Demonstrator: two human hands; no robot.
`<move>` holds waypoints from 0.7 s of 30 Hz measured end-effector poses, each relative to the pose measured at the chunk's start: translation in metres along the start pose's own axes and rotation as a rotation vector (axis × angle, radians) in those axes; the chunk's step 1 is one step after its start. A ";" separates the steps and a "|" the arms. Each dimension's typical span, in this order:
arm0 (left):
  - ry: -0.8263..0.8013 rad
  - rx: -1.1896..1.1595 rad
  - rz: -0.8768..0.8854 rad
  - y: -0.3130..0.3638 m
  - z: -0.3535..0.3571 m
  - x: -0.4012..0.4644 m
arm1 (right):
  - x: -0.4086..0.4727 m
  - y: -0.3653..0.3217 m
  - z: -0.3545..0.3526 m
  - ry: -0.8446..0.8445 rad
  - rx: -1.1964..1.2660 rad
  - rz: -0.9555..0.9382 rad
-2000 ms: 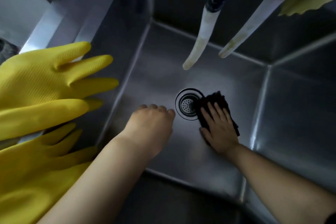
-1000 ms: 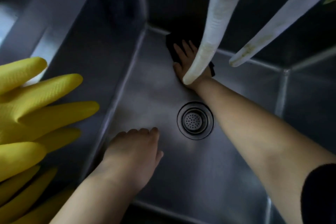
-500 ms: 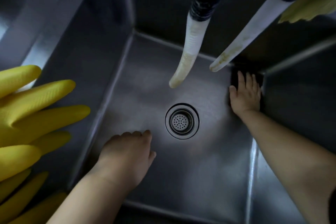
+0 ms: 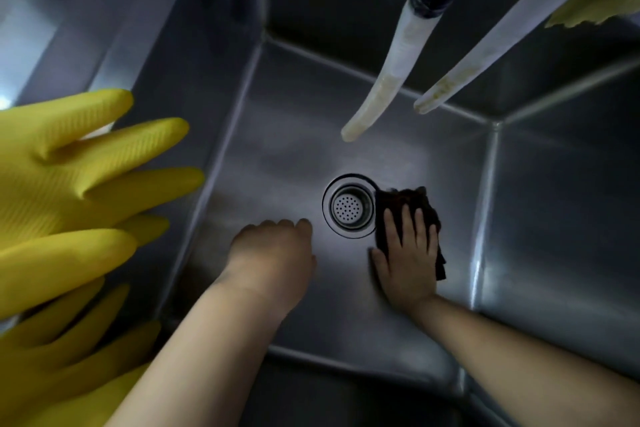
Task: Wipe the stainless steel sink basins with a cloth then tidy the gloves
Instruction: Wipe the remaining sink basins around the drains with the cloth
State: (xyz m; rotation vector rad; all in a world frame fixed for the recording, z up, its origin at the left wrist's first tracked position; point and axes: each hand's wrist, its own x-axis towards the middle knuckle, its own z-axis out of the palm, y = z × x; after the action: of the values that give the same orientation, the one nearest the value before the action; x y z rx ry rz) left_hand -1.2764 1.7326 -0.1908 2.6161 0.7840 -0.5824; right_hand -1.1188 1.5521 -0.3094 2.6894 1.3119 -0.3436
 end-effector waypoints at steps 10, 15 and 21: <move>0.033 0.045 -0.054 -0.005 0.006 0.000 | 0.124 -0.081 -0.026 0.080 0.097 -0.091; 0.003 0.102 -0.092 -0.008 0.005 0.003 | 0.079 -0.127 -0.010 0.026 0.091 -0.562; -0.041 0.038 -0.111 -0.009 0.001 0.005 | -0.023 -0.050 0.022 -0.016 -0.050 -0.768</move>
State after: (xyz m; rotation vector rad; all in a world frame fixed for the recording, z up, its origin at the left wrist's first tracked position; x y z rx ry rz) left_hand -1.2782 1.7414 -0.1962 2.5985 0.9186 -0.6857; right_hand -1.1750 1.5606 -0.3251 2.0215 2.2601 -0.3861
